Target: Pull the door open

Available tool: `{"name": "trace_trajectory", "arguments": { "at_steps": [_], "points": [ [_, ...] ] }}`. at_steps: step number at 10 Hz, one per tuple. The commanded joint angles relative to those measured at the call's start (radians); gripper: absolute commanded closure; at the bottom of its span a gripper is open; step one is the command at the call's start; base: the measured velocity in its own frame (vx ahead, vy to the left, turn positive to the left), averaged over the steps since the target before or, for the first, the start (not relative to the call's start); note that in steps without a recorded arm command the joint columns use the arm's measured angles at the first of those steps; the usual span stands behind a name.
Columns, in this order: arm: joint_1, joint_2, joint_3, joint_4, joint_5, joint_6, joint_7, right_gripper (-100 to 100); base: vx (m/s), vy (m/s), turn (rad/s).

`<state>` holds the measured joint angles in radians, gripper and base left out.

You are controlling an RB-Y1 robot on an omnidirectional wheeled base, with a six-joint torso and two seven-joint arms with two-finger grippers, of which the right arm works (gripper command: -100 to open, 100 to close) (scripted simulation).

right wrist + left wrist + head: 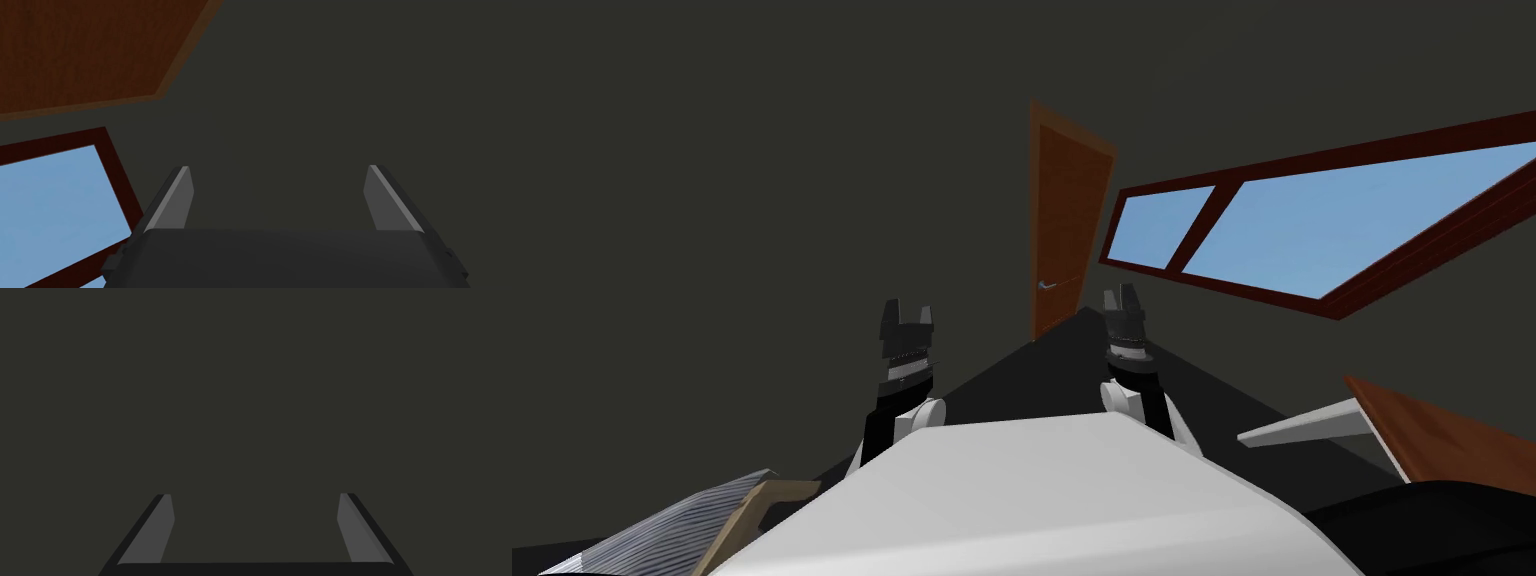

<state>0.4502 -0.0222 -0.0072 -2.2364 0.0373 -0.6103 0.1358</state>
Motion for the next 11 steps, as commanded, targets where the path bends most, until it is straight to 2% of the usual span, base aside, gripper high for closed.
{"name": "trace_trajectory", "arguments": {
  "at_steps": [1, 10, 11],
  "points": [
    [-0.008, -0.01, 0.0, 0.031, -0.006, -0.005, -0.012, -100, 0.081, -0.038, 0.065],
    [-0.107, -0.055, 0.029, 0.296, -0.028, -0.046, -0.074, -100, 0.088, -0.064, 0.082],
    [-0.107, -0.055, 0.029, 0.309, -0.028, -0.046, -0.074, -100, 0.06, -0.045, 0.028]
  ]
}}
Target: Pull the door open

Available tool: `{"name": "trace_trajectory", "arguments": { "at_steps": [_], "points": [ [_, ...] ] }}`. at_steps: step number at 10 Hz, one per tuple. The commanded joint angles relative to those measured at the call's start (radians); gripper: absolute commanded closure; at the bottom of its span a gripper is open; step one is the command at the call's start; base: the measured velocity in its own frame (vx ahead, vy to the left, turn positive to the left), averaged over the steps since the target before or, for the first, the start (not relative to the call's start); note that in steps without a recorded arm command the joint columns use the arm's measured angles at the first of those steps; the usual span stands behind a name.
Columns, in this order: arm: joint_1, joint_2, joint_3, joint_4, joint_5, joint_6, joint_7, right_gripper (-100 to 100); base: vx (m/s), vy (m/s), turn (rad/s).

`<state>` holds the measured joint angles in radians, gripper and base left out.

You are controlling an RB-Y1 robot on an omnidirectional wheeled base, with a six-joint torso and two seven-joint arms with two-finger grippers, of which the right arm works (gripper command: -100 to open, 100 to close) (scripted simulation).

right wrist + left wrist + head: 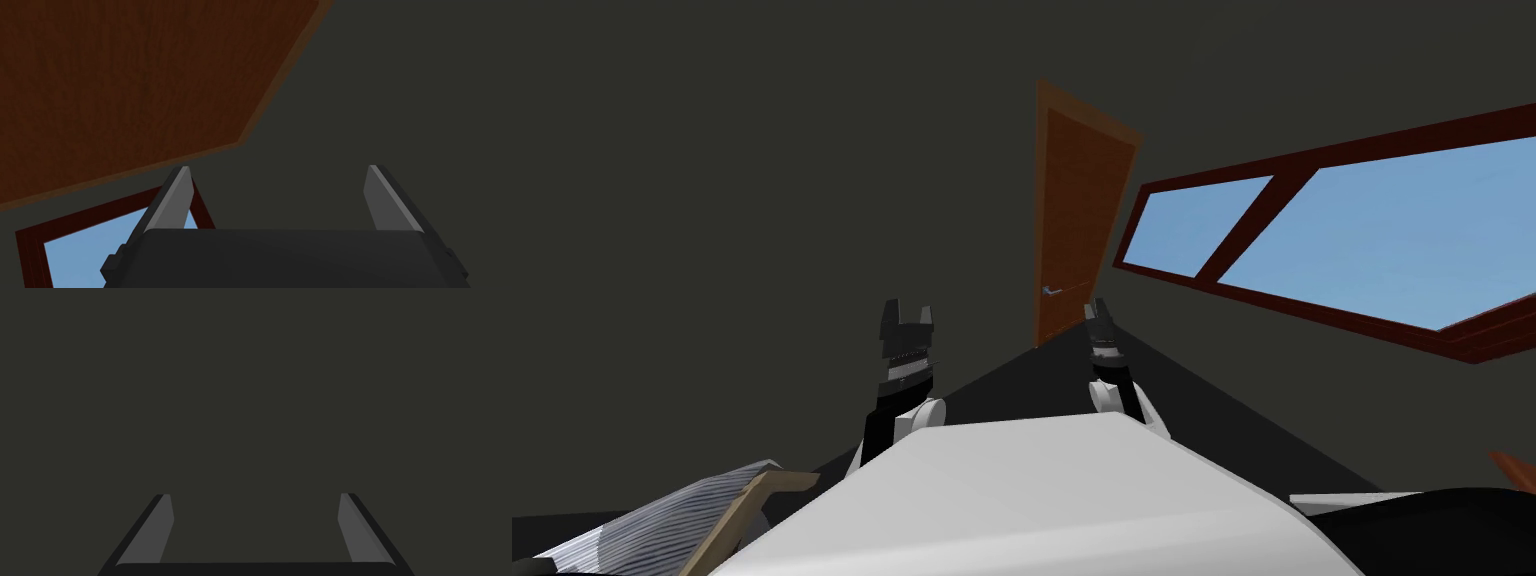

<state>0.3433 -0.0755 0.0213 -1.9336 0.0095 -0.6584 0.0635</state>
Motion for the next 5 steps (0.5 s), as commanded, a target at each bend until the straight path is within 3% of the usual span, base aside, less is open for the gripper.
{"name": "trace_trajectory", "arguments": {
  "at_steps": [1, 2, 3, 5],
  "points": [
    [-0.012, -0.006, 0.005, 0.042, -0.004, -0.004, -0.009, -100, 0.05, -0.043, 0.062],
    [-0.025, -0.012, 0.009, 0.077, -0.006, -0.009, -0.017, -100, 0.08, -0.061, 0.093],
    [-0.025, -0.012, 0.009, 0.078, -0.006, -0.009, -0.017, -100, 0.055, -0.049, 0.037],
    [-0.051, -0.022, 0.016, 0.148, -0.013, -0.02, -0.034, -100, 0.052, -0.053, 0.074]
  ]
}}
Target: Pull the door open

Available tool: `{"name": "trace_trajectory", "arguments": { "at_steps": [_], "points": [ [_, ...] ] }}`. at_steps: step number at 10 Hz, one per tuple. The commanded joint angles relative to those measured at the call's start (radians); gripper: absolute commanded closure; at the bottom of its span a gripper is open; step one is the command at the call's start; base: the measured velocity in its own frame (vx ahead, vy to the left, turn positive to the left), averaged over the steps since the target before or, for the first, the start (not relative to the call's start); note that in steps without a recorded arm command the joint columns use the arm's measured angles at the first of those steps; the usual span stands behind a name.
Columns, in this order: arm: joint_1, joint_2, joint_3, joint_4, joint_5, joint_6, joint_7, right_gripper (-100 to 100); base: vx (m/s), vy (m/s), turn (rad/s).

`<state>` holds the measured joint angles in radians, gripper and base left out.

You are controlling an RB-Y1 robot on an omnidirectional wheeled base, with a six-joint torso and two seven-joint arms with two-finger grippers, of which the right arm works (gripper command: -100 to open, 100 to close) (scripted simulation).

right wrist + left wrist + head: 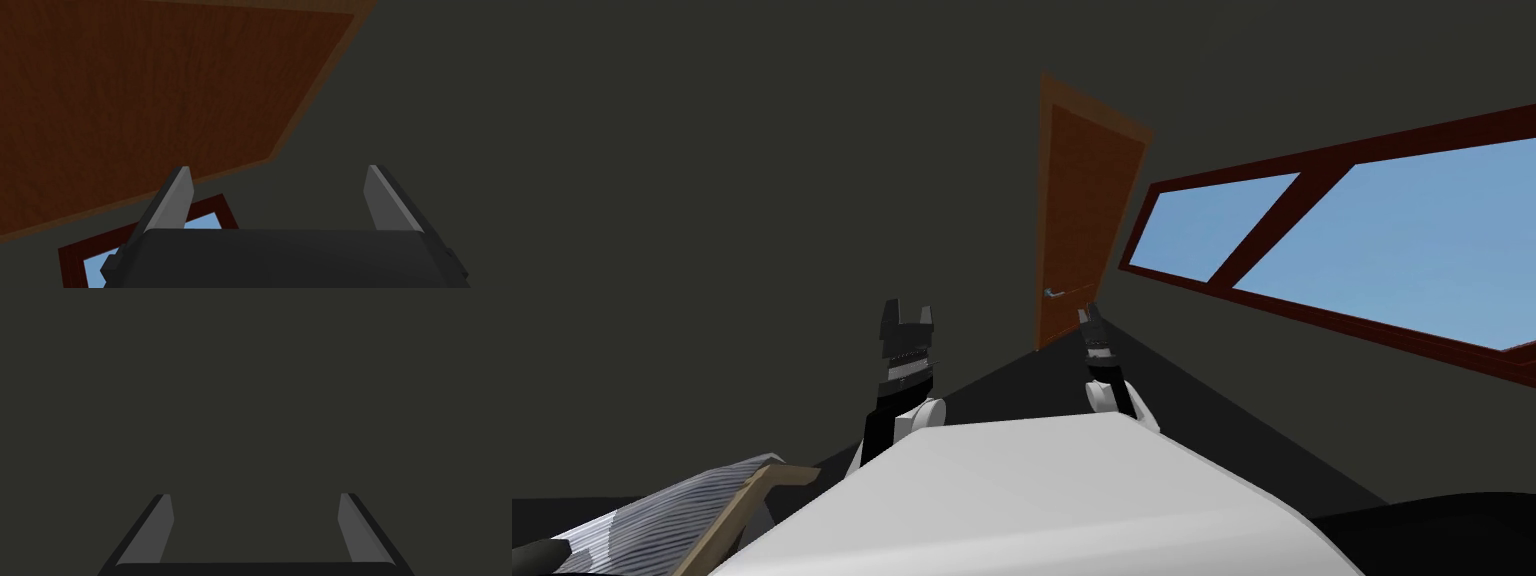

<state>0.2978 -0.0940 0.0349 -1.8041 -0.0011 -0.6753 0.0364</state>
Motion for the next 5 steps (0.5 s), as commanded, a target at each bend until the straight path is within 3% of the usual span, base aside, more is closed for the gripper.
{"name": "trace_trajectory", "arguments": {
  "at_steps": [1, 2, 5],
  "points": [
    [-0.019, -0.008, 0.007, 0.05, -0.005, -0.009, -0.015, -100, 0.061, -0.087, 0.107],
    [-0.019, -0.008, 0.007, 0.061, -0.005, -0.009, -0.015, -100, 0.058, -0.057, 0.052],
    [-0.06, -0.023, 0.019, 0.165, -0.014, -0.026, -0.041, -100, 0.075, -0.069, 0.097]
  ]
}}
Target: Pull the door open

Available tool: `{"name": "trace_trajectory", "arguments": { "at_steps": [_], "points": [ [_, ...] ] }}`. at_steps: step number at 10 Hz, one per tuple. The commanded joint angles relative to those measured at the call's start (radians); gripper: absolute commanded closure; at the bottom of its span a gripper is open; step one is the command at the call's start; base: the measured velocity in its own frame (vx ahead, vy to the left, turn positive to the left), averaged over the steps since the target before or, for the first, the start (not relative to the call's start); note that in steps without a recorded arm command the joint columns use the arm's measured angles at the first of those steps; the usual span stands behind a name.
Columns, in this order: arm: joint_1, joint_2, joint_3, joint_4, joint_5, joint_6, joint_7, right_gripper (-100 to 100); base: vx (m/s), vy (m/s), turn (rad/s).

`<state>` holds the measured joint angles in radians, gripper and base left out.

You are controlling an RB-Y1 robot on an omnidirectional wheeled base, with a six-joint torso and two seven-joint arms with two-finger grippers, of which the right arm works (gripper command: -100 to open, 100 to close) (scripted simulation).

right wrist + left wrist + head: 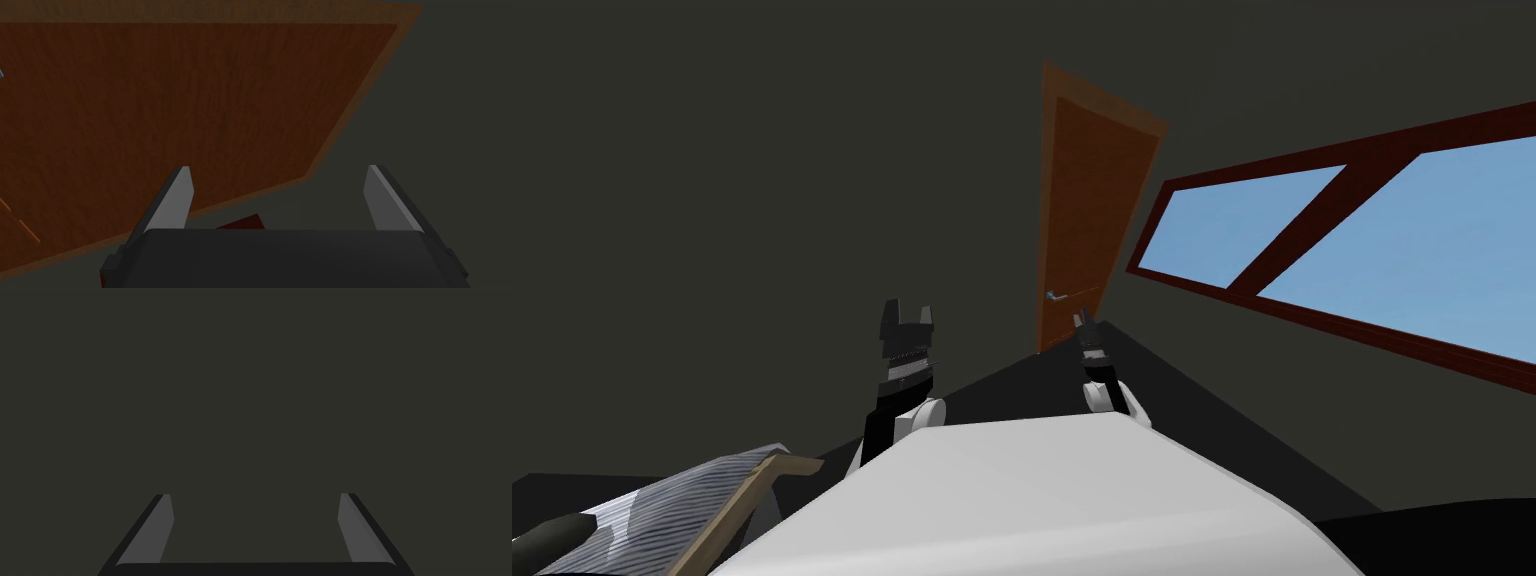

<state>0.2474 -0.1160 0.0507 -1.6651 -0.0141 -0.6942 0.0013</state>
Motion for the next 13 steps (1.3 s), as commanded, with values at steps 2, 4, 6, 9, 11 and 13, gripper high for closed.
{"name": "trace_trajectory", "arguments": {
  "at_steps": [2, 4, 6, 9, 11, 13],
  "points": [
    [-0.024, -0.006, 0.007, 0.071, -0.005, -0.013, -0.014, -100, 0.052, -0.057, 0.039],
    [-0.038, -0.011, 0.012, 0.116, -0.008, -0.019, -0.023, -100, 0.054, -0.059, 0.077],
    [-0.052, -0.016, 0.016, 0.156, -0.011, -0.025, -0.032, -100, 0.042, -0.052, 0.046],
    [-0.08, -0.026, 0.024, 0.234, -0.017, -0.037, -0.049, -100, 0.049, -0.058, 0.075],
    [-0.107, -0.035, 0.032, 0.297, -0.024, -0.049, -0.067, -100, 0.05, -0.063, 0.089],
    [-0.121, -0.04, 0.036, 0.351, -0.027, -0.054, -0.075, -100, 0.049, -0.064, 0.041]
  ]
}}
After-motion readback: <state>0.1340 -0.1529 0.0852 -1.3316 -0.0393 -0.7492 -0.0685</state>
